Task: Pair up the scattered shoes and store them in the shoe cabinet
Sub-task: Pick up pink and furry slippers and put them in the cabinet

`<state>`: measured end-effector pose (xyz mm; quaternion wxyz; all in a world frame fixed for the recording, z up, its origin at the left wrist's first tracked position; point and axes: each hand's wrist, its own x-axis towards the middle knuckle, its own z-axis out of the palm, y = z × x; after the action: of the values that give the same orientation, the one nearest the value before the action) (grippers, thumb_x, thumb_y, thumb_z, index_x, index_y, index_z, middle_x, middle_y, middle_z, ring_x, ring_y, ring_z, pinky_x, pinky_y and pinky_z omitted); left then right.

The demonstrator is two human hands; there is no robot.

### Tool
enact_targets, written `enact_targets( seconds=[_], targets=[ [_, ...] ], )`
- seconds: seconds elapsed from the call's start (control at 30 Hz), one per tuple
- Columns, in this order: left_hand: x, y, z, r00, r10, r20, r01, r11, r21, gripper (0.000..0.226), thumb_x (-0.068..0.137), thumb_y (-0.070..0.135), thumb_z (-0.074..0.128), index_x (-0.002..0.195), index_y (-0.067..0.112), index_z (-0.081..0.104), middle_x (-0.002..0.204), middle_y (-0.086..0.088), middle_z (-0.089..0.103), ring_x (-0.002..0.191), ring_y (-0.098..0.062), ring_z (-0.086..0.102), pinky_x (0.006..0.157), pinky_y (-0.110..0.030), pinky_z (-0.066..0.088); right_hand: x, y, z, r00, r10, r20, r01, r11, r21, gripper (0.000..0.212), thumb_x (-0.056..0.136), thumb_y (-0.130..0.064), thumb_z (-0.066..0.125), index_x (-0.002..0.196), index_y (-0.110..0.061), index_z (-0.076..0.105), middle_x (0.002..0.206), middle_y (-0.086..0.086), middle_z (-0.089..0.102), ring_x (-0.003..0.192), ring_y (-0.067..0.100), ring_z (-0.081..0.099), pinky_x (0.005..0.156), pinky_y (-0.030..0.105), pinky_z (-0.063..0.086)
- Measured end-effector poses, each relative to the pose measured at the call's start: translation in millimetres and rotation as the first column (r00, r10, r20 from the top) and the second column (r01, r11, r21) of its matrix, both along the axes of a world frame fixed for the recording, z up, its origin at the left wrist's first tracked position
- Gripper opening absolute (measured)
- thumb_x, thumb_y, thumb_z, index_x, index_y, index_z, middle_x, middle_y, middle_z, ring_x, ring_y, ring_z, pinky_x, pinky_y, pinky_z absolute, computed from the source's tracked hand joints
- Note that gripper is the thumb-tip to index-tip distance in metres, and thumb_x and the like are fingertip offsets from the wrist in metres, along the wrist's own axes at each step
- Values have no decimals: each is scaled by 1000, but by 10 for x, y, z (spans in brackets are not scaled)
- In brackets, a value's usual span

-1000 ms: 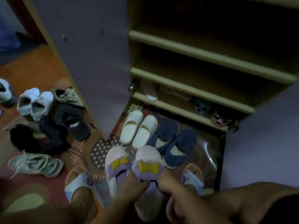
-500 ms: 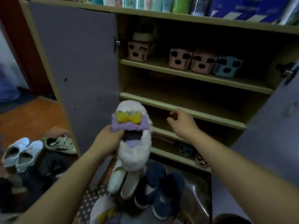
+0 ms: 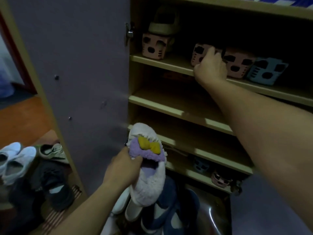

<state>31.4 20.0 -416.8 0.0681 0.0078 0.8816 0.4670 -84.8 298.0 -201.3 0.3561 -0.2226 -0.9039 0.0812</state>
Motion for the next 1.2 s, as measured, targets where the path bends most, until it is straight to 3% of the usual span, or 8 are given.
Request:
enact_targets(
  seconds=[0.23,0.37,0.43,0.57,0.7,0.9,1.03,1.2],
  targets=[
    [236,-5,179,998,-9,68,3,996,89,32,72,50,49,76,18,53,81,-7,62,89,-34,65,65,-33,40,756,-260,-22,947,214,-241,-212,977,36,36,91,-20,66,123,-18,49,121,2,54,99,16,59,69,24,41],
    [608,-153,279,993,-107,53,106,994,22,56,94,36,49,146,29,31,99,2,61,75,-22,61,52,-29,45,1846,-638,-524,876,361,-319,-386,922,-16,31,87,-12,65,114,-18,51,113,1,56,94,8,54,74,21,41],
    [764,-239,323,966,-258,26,259,960,-107,64,101,26,41,152,51,12,99,3,59,63,-16,61,46,-26,49,2324,-794,-896,847,438,-300,-481,872,-85,27,83,-2,61,106,-14,52,104,3,55,87,9,50,70,19,37],
    [1045,-235,394,922,-319,221,355,923,-148,39,96,7,39,104,25,72,92,-8,69,41,-17,63,39,-28,52,2816,-1095,-1574,853,507,-126,-516,778,-359,24,82,1,60,94,-16,49,97,3,53,85,20,53,71,31,43],
    [1298,-338,221,958,-128,257,168,975,-142,29,94,10,49,75,17,71,63,1,65,37,-10,55,37,-21,45,2919,-1293,-1963,817,574,64,-517,776,-362,27,88,-11,61,89,-25,38,99,-1,48,84,21,52,67,35,41],
    [1331,-309,-64,895,39,444,-62,997,37,16,90,13,55,81,16,68,75,-5,64,53,-16,57,44,-21,47,3020,-1313,-2191,738,599,311,-593,795,-124,24,82,-3,59,93,-17,43,102,6,46,78,27,52,58,33,32],
    [1356,-453,-149,799,107,592,-323,907,272,17,95,29,48,89,17,59,70,-10,54,47,-22,45,47,-25,40,3137,-1399,-2260,575,688,443,-737,670,-84,18,77,-8,44,94,-13,48,100,10,48,86,30,53,55,38,42],
    [1391,-565,-140,737,1,676,-241,934,262,68,84,81,43,115,22,61,92,-8,71,70,-27,66,57,-29,52,3184,-1526,-2335,424,687,590,-861,508,26,20,79,-12,60,98,-17,59,102,4,56,88,26,54,69,36,40]
  ],
)
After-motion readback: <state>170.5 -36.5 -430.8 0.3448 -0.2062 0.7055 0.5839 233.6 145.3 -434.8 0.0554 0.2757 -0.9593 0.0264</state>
